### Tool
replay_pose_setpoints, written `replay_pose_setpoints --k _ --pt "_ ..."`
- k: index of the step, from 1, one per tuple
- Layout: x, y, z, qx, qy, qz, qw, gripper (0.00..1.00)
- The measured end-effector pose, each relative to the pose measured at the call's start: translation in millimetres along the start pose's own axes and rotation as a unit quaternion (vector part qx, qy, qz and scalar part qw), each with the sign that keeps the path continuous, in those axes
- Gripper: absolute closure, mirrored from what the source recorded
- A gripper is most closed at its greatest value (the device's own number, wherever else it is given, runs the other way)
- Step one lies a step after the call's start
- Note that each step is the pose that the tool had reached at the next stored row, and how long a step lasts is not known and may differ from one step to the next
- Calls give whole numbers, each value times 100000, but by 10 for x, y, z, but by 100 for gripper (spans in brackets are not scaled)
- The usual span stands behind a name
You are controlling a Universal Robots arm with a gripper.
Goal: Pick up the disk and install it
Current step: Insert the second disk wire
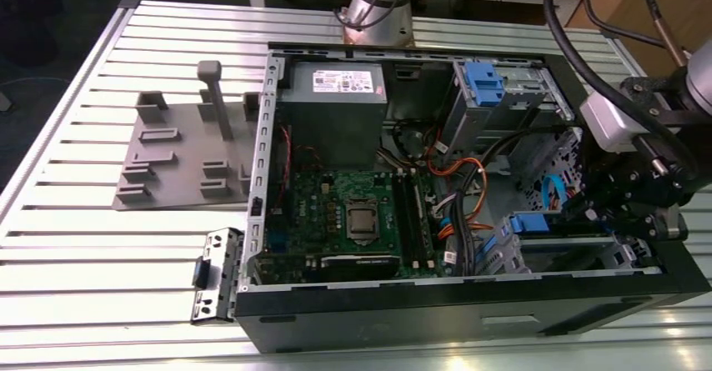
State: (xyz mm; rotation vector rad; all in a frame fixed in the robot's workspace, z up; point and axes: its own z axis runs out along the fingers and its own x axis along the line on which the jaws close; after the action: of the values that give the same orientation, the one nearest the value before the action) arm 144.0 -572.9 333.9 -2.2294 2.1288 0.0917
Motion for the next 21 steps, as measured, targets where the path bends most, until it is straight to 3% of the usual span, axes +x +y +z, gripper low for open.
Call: replay_pose_setpoints --k 16,17,21 --pt "8 1 37 0 -52 -14 100000 83" --pt "8 1 37 0 -29 -17 100000 77" --pt "6 1 1 -1 -15 -14 100000 77"
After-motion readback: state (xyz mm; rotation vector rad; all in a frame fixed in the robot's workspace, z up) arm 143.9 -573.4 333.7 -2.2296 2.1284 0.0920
